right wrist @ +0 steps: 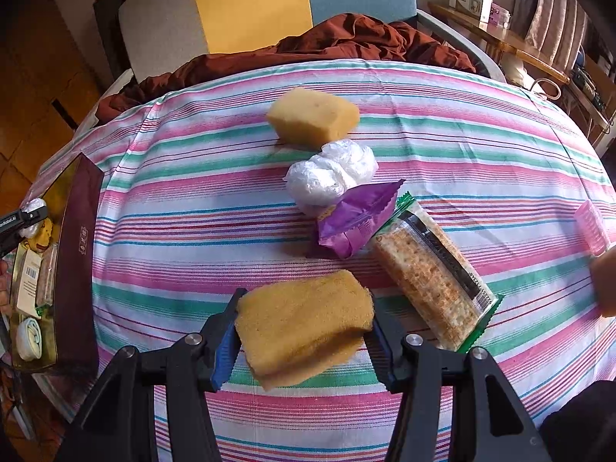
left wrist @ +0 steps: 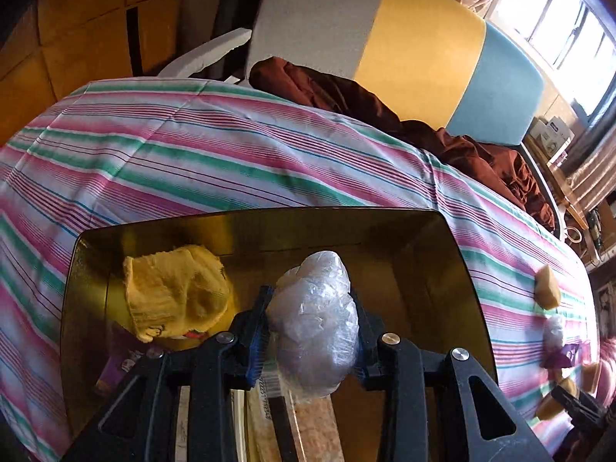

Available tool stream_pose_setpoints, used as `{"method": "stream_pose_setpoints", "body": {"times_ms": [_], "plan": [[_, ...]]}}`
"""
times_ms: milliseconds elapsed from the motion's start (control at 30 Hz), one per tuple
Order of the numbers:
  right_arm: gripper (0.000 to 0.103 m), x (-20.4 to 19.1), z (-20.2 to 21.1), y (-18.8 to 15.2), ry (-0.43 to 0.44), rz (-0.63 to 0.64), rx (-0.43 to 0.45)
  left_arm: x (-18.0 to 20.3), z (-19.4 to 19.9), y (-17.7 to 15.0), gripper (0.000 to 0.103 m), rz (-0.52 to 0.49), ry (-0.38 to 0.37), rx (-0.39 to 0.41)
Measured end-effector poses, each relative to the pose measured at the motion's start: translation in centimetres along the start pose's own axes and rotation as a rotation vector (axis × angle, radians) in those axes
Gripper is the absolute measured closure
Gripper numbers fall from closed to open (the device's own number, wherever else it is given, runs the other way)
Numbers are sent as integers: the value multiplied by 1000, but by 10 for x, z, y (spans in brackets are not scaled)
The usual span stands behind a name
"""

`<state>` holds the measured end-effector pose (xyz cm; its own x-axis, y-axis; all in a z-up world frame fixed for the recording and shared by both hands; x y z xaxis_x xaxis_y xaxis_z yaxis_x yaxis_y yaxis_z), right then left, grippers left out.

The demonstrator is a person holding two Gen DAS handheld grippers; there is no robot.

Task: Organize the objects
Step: 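Carry the plastic bundle into the gold tray and open the left tool, then carry the yellow sponge over the gold tray with the right tool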

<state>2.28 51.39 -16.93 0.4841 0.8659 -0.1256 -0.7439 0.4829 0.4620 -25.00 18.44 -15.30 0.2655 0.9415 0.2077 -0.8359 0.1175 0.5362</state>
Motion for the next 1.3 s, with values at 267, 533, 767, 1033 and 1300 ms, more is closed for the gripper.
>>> {"method": "stream_pose_setpoints", "body": {"times_ms": [267,533,767,1033,1300], "plan": [[46,-1,-1,-1,-1,4,-5,-14,-8,1,49,-7,40,-7],[45,-2,-2,-2,-4,13,-11,6,45,0,46,-83,31,136],[46,-4,-2,-3,-12,32,-13,36,103,-33,34,-114,-24,251],[46,-11,-2,-3,-45,90,-5,44,136,-73,31,-164,-16,294],[46,-17,-1,-4,-74,142,8,23,141,-104,30,-142,0,261]]}}
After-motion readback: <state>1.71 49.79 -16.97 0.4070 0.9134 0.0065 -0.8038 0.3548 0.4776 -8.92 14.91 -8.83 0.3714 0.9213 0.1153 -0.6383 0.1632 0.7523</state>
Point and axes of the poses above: each gripper's, at about its wrist camera, not at the fingertips, and z roughly against the way its jaws point, x to its right, y to its top, the point moved 10 cm from there along -z, roughly the way its jaws point, and after that the axes turned 3 degrees about x, right-handed, at the moved point
